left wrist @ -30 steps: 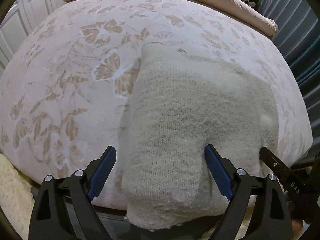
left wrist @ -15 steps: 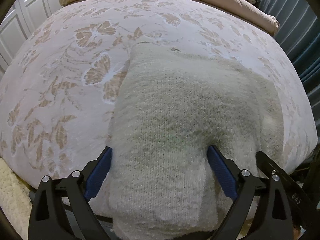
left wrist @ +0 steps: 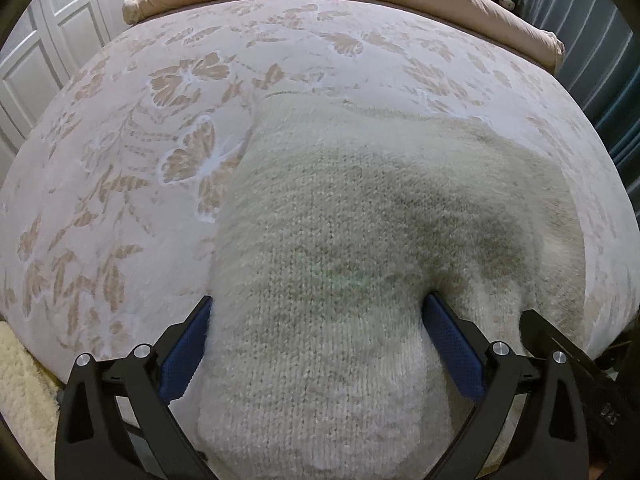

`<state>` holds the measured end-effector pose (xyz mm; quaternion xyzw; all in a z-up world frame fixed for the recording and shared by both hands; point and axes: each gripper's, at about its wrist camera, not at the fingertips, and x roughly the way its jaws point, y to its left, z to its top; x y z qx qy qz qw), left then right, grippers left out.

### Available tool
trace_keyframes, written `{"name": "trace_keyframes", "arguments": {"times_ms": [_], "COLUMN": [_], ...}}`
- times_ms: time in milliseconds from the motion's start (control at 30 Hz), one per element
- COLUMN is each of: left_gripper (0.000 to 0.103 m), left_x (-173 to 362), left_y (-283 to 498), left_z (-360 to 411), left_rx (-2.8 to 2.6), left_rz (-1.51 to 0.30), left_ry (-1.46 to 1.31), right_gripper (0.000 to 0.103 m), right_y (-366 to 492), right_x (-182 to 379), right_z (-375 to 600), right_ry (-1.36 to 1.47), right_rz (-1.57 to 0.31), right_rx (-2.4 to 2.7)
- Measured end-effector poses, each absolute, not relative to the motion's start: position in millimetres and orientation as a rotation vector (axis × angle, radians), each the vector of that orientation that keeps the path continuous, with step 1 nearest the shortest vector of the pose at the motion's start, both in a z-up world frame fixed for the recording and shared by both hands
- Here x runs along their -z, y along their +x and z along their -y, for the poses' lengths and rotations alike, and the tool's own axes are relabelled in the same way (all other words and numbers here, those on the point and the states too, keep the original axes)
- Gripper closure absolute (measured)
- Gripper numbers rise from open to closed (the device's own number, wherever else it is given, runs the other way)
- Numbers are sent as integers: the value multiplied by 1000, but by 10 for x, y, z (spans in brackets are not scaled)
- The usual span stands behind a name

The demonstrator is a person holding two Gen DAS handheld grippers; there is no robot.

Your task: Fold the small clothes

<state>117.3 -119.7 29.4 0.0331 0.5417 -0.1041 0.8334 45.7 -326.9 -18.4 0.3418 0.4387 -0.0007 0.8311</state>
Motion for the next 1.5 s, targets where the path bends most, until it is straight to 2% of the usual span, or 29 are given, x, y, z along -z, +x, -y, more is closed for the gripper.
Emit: {"name": "trace_keyframes", "arguments": {"times_ms": [300, 333, 367, 433, 467, 500, 533, 600, 667, 767, 1067, 1233, 1400, 1467, 1500], "left_gripper": [5, 5, 5, 5, 6, 9, 15, 25, 38, 47, 54, 55, 55, 54, 54], "left_x": [-169, -158, -147, -149, -164, -192, -245, -327, -422, -529, -772, -1278, -2079, -2285, -2337], "left_y": [1155, 1153, 1160, 1193, 1203, 1206, 1201, 1177, 1141, 1070, 650, 701, 896, 1017, 1098], "left_z": [982, 952, 916, 869, 867, 861, 855, 825, 768, 655, 403, 112, -378, -502, -552], "left_rx": [362, 382, 406, 442, 454, 466, 483, 516, 561, 652, 839, 855, 818, 790, 773], "left_rz": [-1043, -1040, -1044, -1075, -1085, -1092, -1098, -1101, -1115, -1160, -1206, -1047, -805, -729, -700], "left_ry": [-81, -100, -126, -173, -185, -191, -197, -217, -247, -331, -511, -547, -484, -430, -397], "right_gripper": [5, 7, 10, 30, 35, 47, 57, 65, 66, 67, 68, 68, 68, 65, 60], "right_y": [467, 465, 469, 486, 487, 478, 455, 362, 253, 36, -583, -481, -75, 169, 301], "right_x": [269, 267, 267, 274, 270, 255, 228, 89, -75, -371, -1201, -1741, -2154, -2229, -2207], "right_z": [3432, 3428, 3421, 3434, 3452, 3466, 3479, 3465, 3387, 3248, 2805, 2449, 2184, 2080, 2061], "right_ry": [830, 832, 826, 818, 821, 829, 836, 827, 810, 752, 627, 536, 506, 488, 499], "right_rz": [-874, -873, -877, -890, -896, -898, -898, -887, -875, -856, -800, -681, -551, -502, -498], "right_rx": [-109, -114, -112, -108, -103, -105, -106, -83, -77, -71, -26, -83, -205, -226, -236]}}
